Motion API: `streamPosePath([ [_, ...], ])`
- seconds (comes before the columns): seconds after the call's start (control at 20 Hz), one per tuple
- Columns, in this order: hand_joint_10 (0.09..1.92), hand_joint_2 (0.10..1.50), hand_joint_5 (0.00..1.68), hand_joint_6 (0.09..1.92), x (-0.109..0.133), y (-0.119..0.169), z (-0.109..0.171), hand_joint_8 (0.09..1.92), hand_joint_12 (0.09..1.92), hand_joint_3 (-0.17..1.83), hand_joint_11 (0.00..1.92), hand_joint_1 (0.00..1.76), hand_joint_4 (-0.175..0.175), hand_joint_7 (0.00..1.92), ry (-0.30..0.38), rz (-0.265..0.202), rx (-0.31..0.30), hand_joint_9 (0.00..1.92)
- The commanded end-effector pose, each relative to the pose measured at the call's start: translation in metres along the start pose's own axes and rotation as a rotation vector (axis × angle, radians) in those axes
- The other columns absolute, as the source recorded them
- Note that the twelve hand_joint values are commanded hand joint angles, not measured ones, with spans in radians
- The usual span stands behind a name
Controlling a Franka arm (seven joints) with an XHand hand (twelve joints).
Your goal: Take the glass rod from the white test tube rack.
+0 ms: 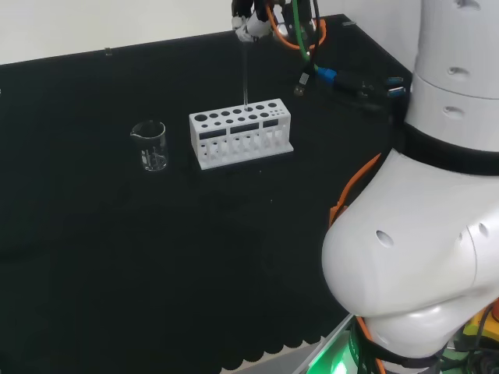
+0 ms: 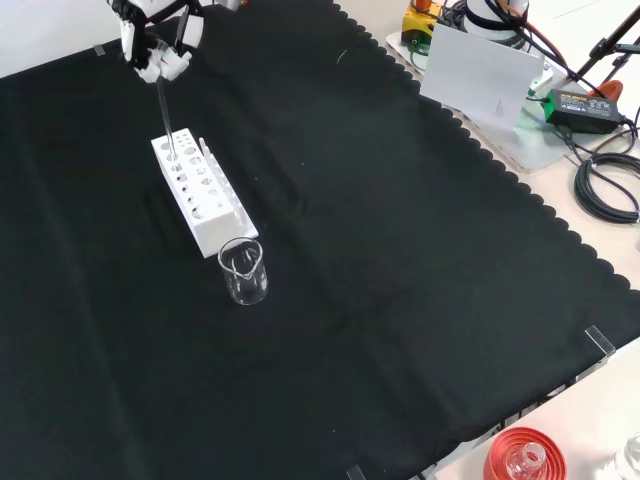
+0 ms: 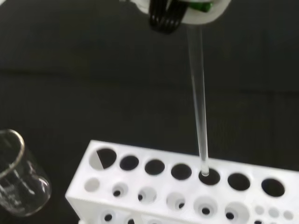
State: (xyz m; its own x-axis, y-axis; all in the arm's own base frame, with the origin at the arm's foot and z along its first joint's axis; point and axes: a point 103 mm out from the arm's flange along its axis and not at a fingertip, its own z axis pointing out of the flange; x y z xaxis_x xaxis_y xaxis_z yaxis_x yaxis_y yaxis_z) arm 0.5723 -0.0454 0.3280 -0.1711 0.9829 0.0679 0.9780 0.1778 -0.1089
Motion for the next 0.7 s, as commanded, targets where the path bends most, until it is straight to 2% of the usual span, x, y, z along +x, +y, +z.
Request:
streamPosePath([
  [0.05,0.79,0.85,0.99,0.82,0.020,-0.032,-0.039,1.04,0.90,0.45,1.51,1.30,-0.175,1.18,-0.016,0.013,-0.023,1.53],
  [0.25,0.78,0.85,0.99,0.81,0.025,-0.045,-0.047,1.03,0.90,0.45,1.51,1.30,-0.175,1.18,-0.016,0.011,-0.023,1.53],
  [0.7,0.76,0.84,1.01,0.79,0.040,-0.060,-0.057,1.01,0.89,0.45,1.51,1.30,-0.175,1.19,0.004,-0.008,-0.061,1.54],
])
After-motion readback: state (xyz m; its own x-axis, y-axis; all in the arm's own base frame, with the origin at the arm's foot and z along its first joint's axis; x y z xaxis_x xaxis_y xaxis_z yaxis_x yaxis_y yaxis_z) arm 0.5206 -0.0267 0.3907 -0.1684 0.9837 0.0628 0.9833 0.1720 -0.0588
